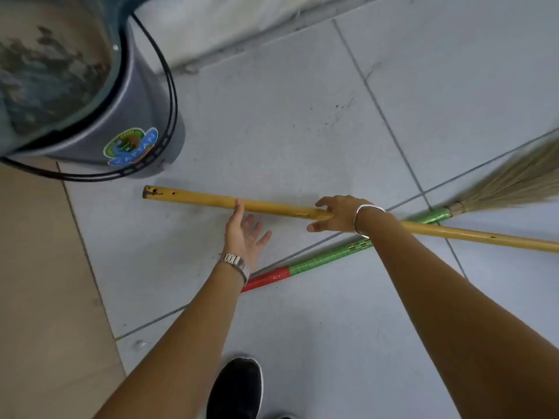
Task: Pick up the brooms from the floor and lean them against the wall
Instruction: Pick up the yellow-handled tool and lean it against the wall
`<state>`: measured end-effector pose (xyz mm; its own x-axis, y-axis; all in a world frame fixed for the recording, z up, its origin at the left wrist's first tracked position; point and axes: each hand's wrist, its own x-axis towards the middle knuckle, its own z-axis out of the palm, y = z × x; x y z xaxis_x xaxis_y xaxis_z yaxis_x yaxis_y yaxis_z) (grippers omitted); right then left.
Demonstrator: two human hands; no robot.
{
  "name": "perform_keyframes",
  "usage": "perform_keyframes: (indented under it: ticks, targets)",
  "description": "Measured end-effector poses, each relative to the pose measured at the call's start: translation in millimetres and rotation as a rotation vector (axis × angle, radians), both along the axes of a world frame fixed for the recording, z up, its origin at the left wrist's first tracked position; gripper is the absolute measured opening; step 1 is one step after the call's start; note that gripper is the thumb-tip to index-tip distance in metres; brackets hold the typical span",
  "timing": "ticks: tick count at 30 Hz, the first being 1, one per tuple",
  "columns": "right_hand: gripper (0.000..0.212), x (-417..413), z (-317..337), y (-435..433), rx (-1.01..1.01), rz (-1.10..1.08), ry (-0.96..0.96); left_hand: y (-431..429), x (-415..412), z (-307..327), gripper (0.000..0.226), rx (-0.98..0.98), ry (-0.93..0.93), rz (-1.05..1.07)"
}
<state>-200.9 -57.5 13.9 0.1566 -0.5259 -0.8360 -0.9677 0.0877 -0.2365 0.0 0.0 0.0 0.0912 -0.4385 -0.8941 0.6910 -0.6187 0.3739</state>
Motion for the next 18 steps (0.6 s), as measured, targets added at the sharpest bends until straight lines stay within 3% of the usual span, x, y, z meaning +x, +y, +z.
perform_keyframes:
  ticks: [5,10,18]
  targets:
    - [0.059,4.7,-3.5,4.1,0.09,0.032,-0.013,-7.5,-6.0,0.2,0.056,-0.021,0.005,0.092]
    - [0.033,-0.9,33.2,5.8,0.093,0.066,-0.058,9.3,-19.4,36.4,0.053,-0.027,-0.005,0.323]
    - [0.029,-29.4,191.4,-15.6,-0.015,-0.006,-0.091,-7.9,-36.9,192.0,0.052,-0.215,-0.023,0.311]
